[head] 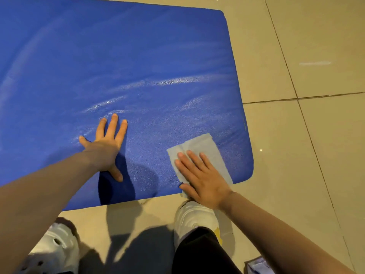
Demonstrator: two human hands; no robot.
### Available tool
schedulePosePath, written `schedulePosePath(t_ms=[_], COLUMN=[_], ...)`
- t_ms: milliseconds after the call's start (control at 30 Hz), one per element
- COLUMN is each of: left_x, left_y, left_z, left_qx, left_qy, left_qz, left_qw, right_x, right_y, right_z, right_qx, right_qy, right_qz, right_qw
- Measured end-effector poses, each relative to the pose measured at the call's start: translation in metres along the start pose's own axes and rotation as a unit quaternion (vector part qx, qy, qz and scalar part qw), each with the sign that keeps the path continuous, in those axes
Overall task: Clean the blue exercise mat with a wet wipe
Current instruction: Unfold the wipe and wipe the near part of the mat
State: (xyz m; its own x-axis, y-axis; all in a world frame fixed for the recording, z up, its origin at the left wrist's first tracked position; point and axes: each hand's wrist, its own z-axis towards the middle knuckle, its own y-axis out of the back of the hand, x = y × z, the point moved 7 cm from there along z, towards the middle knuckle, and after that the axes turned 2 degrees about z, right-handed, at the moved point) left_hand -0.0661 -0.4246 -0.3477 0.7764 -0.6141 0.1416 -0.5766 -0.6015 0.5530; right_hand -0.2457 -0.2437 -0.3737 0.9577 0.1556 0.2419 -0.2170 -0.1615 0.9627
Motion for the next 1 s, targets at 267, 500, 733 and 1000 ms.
schedulePosePath(t_ms=[267, 500, 733, 1000], left_x=[0.003, 0.008, 0.008, 0.005], left_y=[0.0, -0.006, -0.004, -0.002], left_z=[-0.001, 0.005, 0.008, 0.011], left_qx=[-0.012, -0.015, 0.028, 0.071], left_qy=[-0.012, -0.034, -0.033, -0.005], left_qz=[-0.051, -0.093, -0.075, -0.024], left_qw=[0.999, 0.995, 0.996, 0.997], right_x=[-0.051, -0.106, 0.014, -0.058], right_y=[0.011, 0.023, 0.008, 0.03], right_z=[0.021, -0.01, 0.081, 0.152], right_qx=[-0.049, -0.073, -0.039, -0.043], right_qy=[-0.083, -0.323, 0.057, -0.077], right_qz=[0.011, 0.031, 0.034, 0.023], right_qw=[0.995, 0.943, 0.997, 0.996])
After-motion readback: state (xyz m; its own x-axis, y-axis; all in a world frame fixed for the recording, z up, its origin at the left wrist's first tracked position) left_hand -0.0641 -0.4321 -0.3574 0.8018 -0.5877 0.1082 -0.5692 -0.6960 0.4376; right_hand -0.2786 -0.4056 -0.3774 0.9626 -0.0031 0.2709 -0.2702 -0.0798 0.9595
